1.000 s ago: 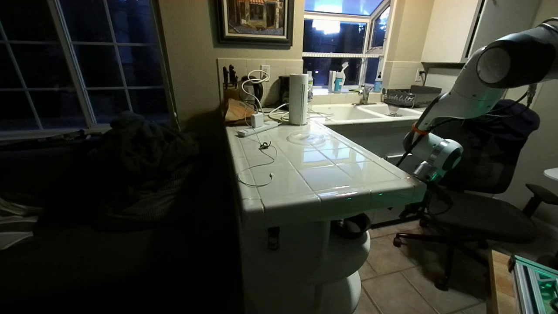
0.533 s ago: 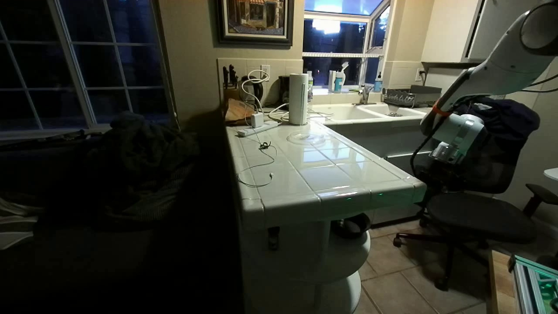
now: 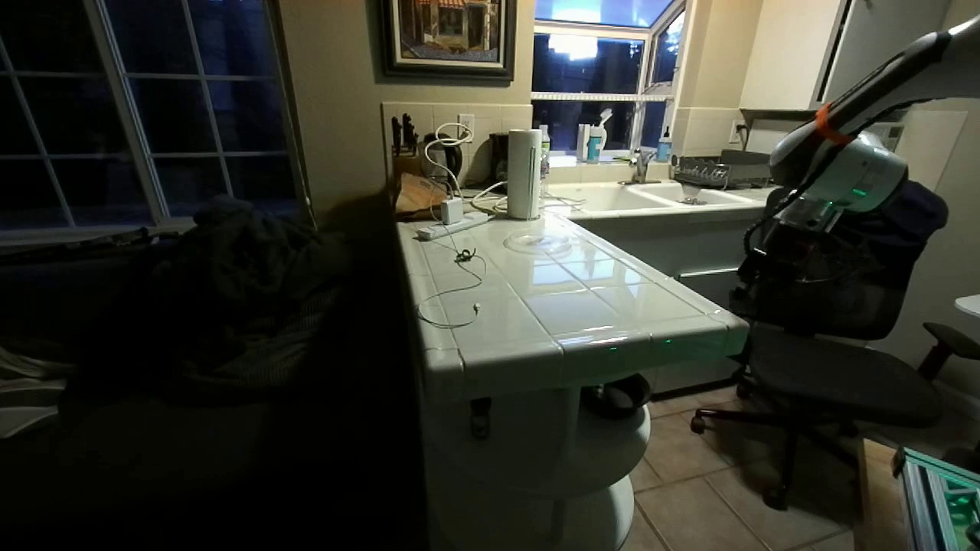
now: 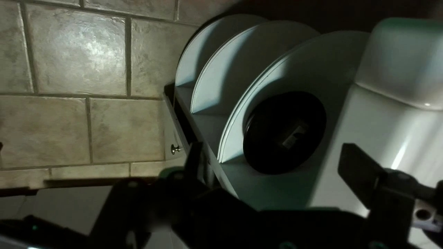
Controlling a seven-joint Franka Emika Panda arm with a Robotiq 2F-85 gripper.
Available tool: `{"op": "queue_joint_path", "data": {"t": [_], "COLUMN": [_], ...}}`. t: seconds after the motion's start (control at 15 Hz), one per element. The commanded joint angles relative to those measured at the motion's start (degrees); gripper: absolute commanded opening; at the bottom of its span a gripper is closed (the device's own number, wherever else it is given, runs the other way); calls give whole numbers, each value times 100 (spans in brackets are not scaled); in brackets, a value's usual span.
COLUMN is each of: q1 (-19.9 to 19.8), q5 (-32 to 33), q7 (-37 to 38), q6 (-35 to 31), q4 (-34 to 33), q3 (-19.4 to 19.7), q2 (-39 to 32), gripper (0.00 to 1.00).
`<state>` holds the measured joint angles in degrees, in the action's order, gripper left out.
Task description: Move the bowl to one of the bottom shelves.
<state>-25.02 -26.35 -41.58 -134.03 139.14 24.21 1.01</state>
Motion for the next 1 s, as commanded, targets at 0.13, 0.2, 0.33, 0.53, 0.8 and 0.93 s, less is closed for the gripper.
{"op": "queue_joint_path", "data": {"t": [0.13, 0.2, 0.33, 0.53, 0.8, 0.93], "q1": [-307, -487, -870, -267, 50, 41], "q5": [1430, 1618, 2039, 2689, 2733, 2741], "q7": [2422, 2861, 3738, 4745, 4799, 4796], "q6": [213, 155, 284, 1095, 1077, 1078], "q4": [563, 621, 736, 684, 549, 574], "q3": [-855, -1207, -1949, -2024, -1791, -1756], "q2": [1660, 1867, 2307, 2804, 2743, 2756], "gripper": [100, 100, 100, 100, 100, 100]}}
